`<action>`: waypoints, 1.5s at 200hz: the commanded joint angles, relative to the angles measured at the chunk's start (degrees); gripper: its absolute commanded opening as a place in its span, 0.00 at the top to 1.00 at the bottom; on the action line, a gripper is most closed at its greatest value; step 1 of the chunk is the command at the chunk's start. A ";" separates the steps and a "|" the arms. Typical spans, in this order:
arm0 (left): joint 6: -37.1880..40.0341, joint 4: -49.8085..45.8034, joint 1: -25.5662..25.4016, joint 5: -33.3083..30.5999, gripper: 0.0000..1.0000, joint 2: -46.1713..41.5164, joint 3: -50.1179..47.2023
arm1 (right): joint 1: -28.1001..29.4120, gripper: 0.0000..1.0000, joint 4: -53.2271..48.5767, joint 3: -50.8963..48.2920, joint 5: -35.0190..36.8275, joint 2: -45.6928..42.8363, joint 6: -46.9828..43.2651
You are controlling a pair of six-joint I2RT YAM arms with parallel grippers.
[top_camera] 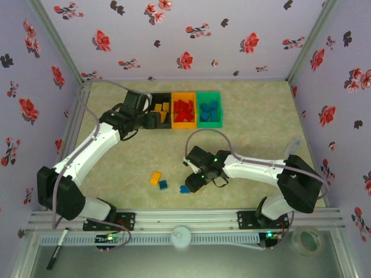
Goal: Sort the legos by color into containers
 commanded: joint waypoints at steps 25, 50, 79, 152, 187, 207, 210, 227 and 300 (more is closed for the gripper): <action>-0.14 0.15 0.14 0.61 0.37 -1.89 -0.87 | 0.48 0.31 -1.86 1.17 -0.91 2.02 -0.81; -0.04 0.06 0.13 0.58 0.37 -1.97 -0.89 | 0.48 0.32 -2.01 1.26 -0.62 2.35 -0.89; -0.05 0.02 0.11 0.61 0.37 -2.24 -1.01 | 0.48 0.40 -2.35 1.59 -0.66 3.16 -0.99; -0.19 -0.07 0.10 0.52 0.38 -3.20 -1.54 | -1.16 0.55 -2.90 4.37 4.55 2.53 -1.80; -0.64 0.48 0.14 0.49 0.38 -4.18 -2.49 | -5.33 0.56 -1.51 9.36 6.08 2.52 -4.26; -1.62 1.63 0.14 1.14 0.38 -4.44 -3.16 | -7.63 0.56 -0.02 14.48 6.37 3.89 -5.31; -1.63 1.60 0.11 1.24 0.38 -4.36 -3.09 | -7.82 0.56 0.32 15.24 6.72 4.15 -5.54; -1.48 1.22 0.14 1.24 0.38 -4.11 -2.83 | -9.59 0.56 3.11 19.88 7.60 5.88 -6.29; -1.96 -0.80 0.32 -0.38 0.39 -6.74 -3.71 | -16.73 0.56 8.75 44.76 4.56 22.38 -9.68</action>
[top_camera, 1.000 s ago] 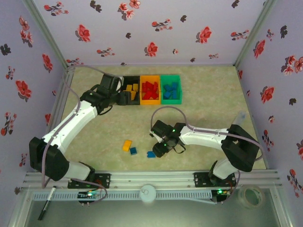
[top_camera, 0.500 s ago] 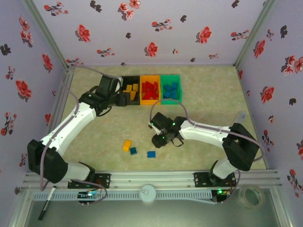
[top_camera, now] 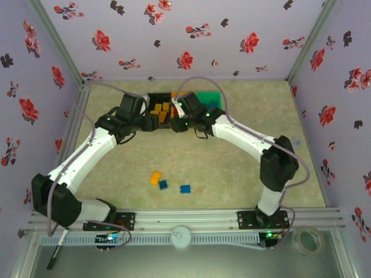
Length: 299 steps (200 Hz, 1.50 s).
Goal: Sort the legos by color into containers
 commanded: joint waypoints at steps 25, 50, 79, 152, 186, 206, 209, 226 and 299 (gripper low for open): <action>-1.40 -1.61 0.41 -1.35 0.39 -3.25 -1.35 | -3.58 0.56 4.62 12.93 -4.89 9.85 -3.34; -1.33 -1.90 0.40 -1.45 0.40 -3.23 -1.35 | -3.75 0.56 4.67 19.91 -5.37 14.92 -4.45; -1.31 -2.12 0.40 -1.53 0.40 -3.47 -1.53 | -4.75 0.57 4.19 28.29 -7.48 20.93 -2.70; -1.00 -3.35 0.82 -2.32 0.40 -4.65 -1.70 | -5.09 0.55 -2.81 46.62 -9.13 32.23 -1.40; -0.87 -3.79 1.12 -2.32 0.40 -5.22 -1.79 | -5.16 0.53 -5.23 52.46 -9.45 35.96 -1.13; -0.77 -4.02 1.45 -2.32 0.40 -5.46 -1.96 | -5.24 0.50 -5.93 54.42 -9.46 37.55 -1.00; -0.78 -4.07 1.54 -2.32 0.40 -5.49 -1.97 | -5.25 0.50 -6.05 54.61 -9.46 37.80 -0.92; -0.78 -4.29 1.83 -2.33 0.40 -5.71 -2.08 | -5.34 0.41 -6.82 55.97 -9.29 38.91 -0.71; -2.65 -4.15 1.94 -1.53 0.37 -5.55 -4.48 | -6.20 0.27 -7.96 54.04 -9.11 37.31 -0.78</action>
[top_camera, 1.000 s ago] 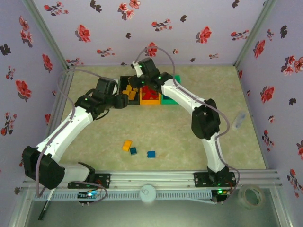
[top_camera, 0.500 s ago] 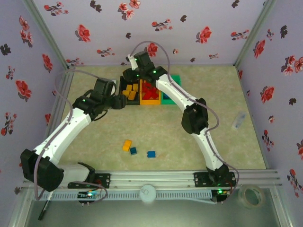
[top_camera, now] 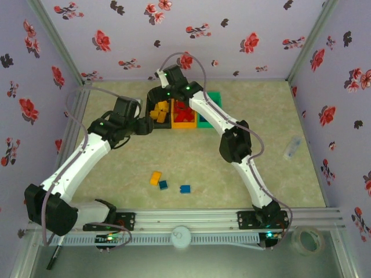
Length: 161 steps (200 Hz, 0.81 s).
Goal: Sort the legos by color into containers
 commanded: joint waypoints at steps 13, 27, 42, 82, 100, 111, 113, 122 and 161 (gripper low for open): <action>-2.81 -0.87 0.48 -0.13 0.37 -1.30 -2.97 | -0.90 0.27 -0.48 -2.97 0.14 -3.44 -0.32; -4.39 -0.92 0.43 -0.15 0.37 -1.44 -4.42 | -1.04 0.27 0.46 -7.23 1.19 -6.58 -0.29; -6.58 -0.94 0.27 0.04 0.37 -1.69 -6.24 | -1.13 0.27 2.88 -13.72 2.49 -11.25 0.02; -11.70 -2.20 -2.38 0.02 0.37 -2.21 -10.88 | -1.17 0.27 8.36 -30.23 5.08 -23.68 0.93; -13.32 -3.48 -4.80 0.09 0.38 -1.84 -12.22 | -1.26 0.27 10.23 -36.69 5.28 -28.16 1.99; -14.38 -4.44 -6.38 0.02 0.38 -1.54 -12.87 | -1.26 0.27 11.03 -40.20 5.55 -30.60 2.77; -14.64 -4.57 -6.73 0.04 0.38 -1.44 -13.03 | -1.26 0.27 11.19 -40.79 5.56 -30.98 2.87; -15.61 -4.99 -8.08 0.04 0.38 -1.40 -13.74 | -1.26 0.27 11.80 -43.41 5.61 -32.84 3.23; -19.12 -6.69 -14.02 0.21 0.38 -0.28 -16.43 | -1.26 0.27 12.73 -51.88 6.26 -38.71 4.56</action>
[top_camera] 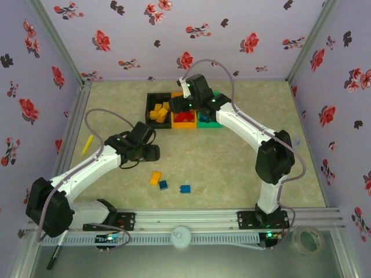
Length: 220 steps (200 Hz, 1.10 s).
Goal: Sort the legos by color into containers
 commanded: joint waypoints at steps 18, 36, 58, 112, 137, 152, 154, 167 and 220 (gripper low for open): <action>-4.77 -3.75 -5.35 0.37 0.39 1.96 -2.34 | -0.39 0.26 1.70 -6.59 1.75 -4.29 2.52; -5.80 -3.71 -7.33 0.68 0.39 3.18 -3.25 | -0.39 0.27 2.04 -8.90 1.75 -5.60 3.02; -6.34 -2.62 -8.78 1.43 0.40 4.90 -4.32 | -0.38 0.27 2.65 -11.27 1.12 -6.84 3.64; -6.47 -0.22 -9.47 1.54 0.42 9.38 -5.34 | -0.40 0.27 3.23 -15.48 0.94 -8.92 4.54; -6.25 1.17 -9.53 2.51 0.43 11.07 -5.42 | -0.43 0.27 2.96 -16.27 1.30 -9.19 4.51; -6.19 1.48 -9.58 2.85 0.43 11.71 -5.42 | -0.38 0.27 2.80 -16.41 1.38 -9.27 4.55; -6.11 1.55 -9.54 2.81 0.43 11.74 -5.42 | -0.38 0.27 2.78 -16.46 1.39 -9.27 4.55; -5.95 1.65 -9.53 2.90 0.43 12.18 -5.39 | -0.46 0.27 2.78 -16.40 1.48 -9.27 4.63; -5.98 2.09 -9.61 3.11 0.49 13.69 -5.84 | -0.40 0.27 2.81 -16.43 1.31 -9.11 4.81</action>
